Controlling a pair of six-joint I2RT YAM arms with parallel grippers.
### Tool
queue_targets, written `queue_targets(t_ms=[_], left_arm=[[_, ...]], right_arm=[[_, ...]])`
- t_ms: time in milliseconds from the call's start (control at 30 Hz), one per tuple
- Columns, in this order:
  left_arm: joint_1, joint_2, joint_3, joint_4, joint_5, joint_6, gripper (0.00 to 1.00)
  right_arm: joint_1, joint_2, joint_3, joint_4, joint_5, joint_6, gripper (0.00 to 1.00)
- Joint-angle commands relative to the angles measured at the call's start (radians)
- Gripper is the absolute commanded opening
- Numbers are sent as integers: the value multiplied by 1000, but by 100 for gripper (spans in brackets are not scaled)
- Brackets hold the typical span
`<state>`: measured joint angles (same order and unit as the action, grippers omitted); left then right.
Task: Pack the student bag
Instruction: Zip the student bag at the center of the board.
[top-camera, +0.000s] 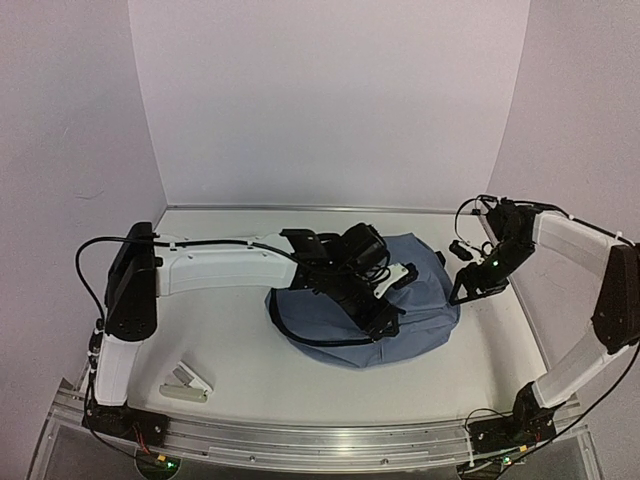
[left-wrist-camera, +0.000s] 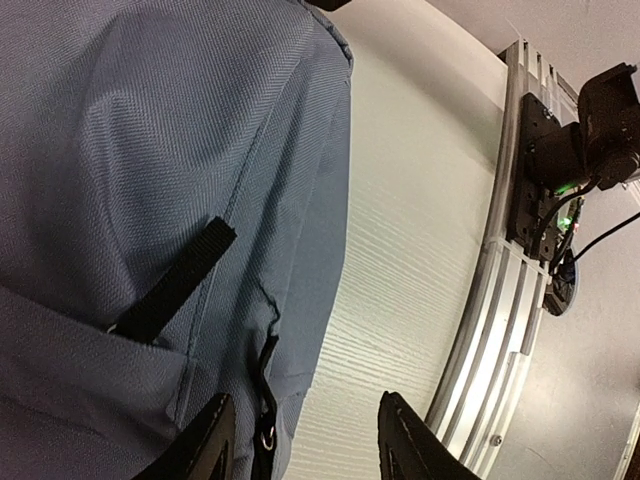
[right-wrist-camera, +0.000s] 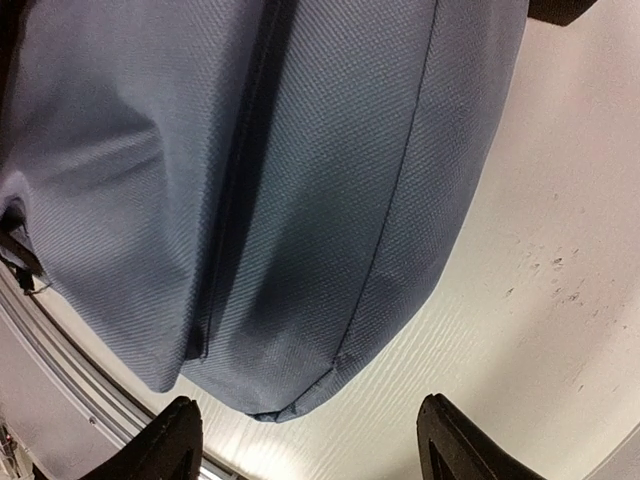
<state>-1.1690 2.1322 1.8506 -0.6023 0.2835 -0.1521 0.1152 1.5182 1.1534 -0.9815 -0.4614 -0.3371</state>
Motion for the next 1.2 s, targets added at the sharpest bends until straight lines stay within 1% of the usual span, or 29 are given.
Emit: queue_targets(t_ms=[0,167,267,400,533,633,700,733,767,933,1167], left_arm=[[-7,44,84,-29,-34,26,49],[-6,79,105,-21,-52,28,46],[-8,97,119,-21,-55,31,41],[-14,108,129,-19,-58,35,29],[-17,97,117,-22,-58,38,13],[-18,65,79,-15,-49,30,2],[-17,31,37,-11,-45,24,0],[-17,12,16,-10,-44,21,0],[-17,-7,-6,-7,-44,19,0],[-17,-97,-118,4,-56,13,0],[-17,-169,-225,0,-88,2,0]], right_arm=[[-6,36,0,31,-10,30,73],[-6,71,0,53,-19,50,71],[-6,89,0,60,-26,59,68],[-6,114,2,70,-39,73,60],[-8,128,8,76,-32,79,47],[-15,141,15,80,-18,78,29],[-27,154,25,86,-10,81,7],[-34,163,31,88,-7,83,1],[-40,171,37,90,-4,84,0],[-65,198,56,116,22,82,0],[-102,250,118,157,76,69,0]])
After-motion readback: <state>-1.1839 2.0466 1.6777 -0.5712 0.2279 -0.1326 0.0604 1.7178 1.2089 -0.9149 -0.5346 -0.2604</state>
